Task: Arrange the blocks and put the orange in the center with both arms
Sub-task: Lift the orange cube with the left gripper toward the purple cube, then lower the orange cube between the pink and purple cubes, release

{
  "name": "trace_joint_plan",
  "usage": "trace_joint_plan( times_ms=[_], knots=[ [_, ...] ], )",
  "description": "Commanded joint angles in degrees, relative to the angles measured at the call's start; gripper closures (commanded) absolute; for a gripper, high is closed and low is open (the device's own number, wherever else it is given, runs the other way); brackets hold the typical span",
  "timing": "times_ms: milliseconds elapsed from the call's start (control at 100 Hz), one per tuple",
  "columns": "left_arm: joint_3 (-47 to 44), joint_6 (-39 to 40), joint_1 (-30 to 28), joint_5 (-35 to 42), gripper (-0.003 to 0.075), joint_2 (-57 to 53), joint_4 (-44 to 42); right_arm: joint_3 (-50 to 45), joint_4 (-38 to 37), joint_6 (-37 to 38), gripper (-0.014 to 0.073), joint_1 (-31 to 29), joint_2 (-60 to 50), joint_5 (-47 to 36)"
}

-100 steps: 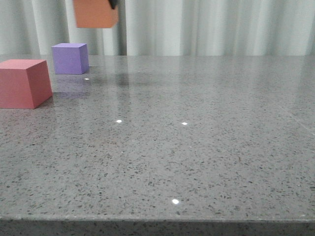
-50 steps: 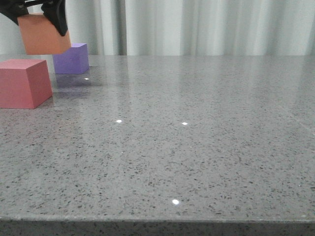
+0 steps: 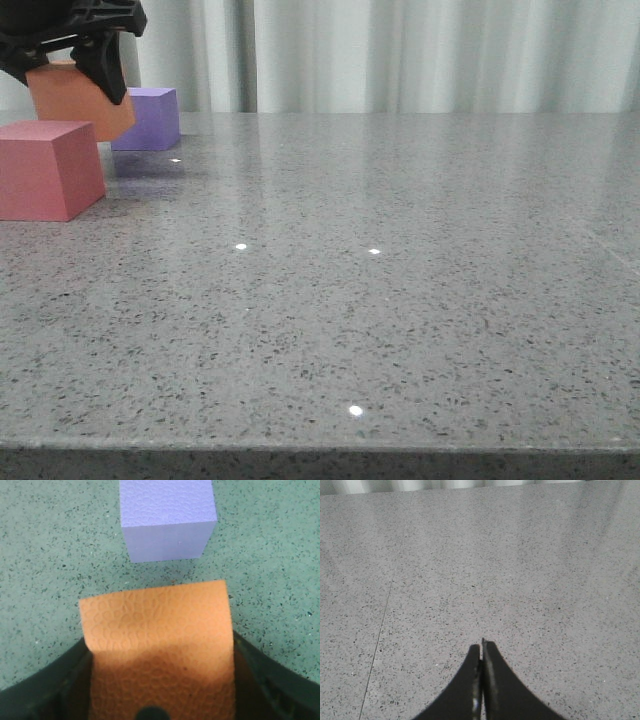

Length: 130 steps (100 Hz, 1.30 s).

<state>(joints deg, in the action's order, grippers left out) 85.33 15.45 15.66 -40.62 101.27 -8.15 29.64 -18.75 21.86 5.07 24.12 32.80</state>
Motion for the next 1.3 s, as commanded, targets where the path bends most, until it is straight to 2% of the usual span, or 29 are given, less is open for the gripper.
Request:
trace_joint_plan(
  times_ms=[0, 200, 550, 950, 1000, 1050, 1150, 1220, 1250, 1290],
  knots=[
    [1.24, 0.03, -0.09, 4.84, 0.0512, -3.27, 0.22, 1.53, -0.90, -0.32, 0.0704, -0.28, 0.20, -4.23],
    [1.24, 0.03, -0.09, 6.84, 0.0512, -2.94, 0.33, 1.53, -0.90, -0.32, 0.0704, -0.28, 0.20, -4.23],
    [1.24, 0.03, -0.09, 6.36, 0.0512, 2.31, 0.33, 1.53, -0.90, -0.32, 0.0704, -0.28, 0.20, -4.23],
    [1.35, 0.03, -0.09, 6.74, 0.0500, 2.46, 0.56, 1.53, -0.90, -0.32, 0.0704, -0.28, 0.20, -4.23],
    [1.35, 0.03, -0.09, 6.97, 0.0461, 2.46, 0.56, 1.53, -0.90, -0.32, 0.0704, -0.28, 0.20, -4.23],
    [1.35, 0.03, -0.09, 7.18, 0.0386, 2.46, 0.56, 1.53, -0.90, -0.32, 0.0704, -0.28, 0.20, -4.23],
    [1.60, 0.03, -0.09, 7.33, 0.0150, 2.46, 0.56, 1.53, -0.90, -0.32, 0.0704, -0.28, 0.20, -4.23],
    [2.08, 0.03, -0.09, 6.87, 0.0025, 2.46, 0.56, 1.53, -0.90, -0.32, 0.0704, -0.28, 0.20, -4.23],
    [2.43, 0.03, -0.09, 6.50, 0.0007, 2.46, 0.56, 1.53, -0.90, -0.32, 0.0704, -0.28, 0.20, -4.23],
    [3.08, 0.03, -0.09, 5.89, 0.0022, 2.25, 0.56, 1.53, -0.90, -0.32, 0.0704, -0.28, 0.20, -4.23]
  ],
)
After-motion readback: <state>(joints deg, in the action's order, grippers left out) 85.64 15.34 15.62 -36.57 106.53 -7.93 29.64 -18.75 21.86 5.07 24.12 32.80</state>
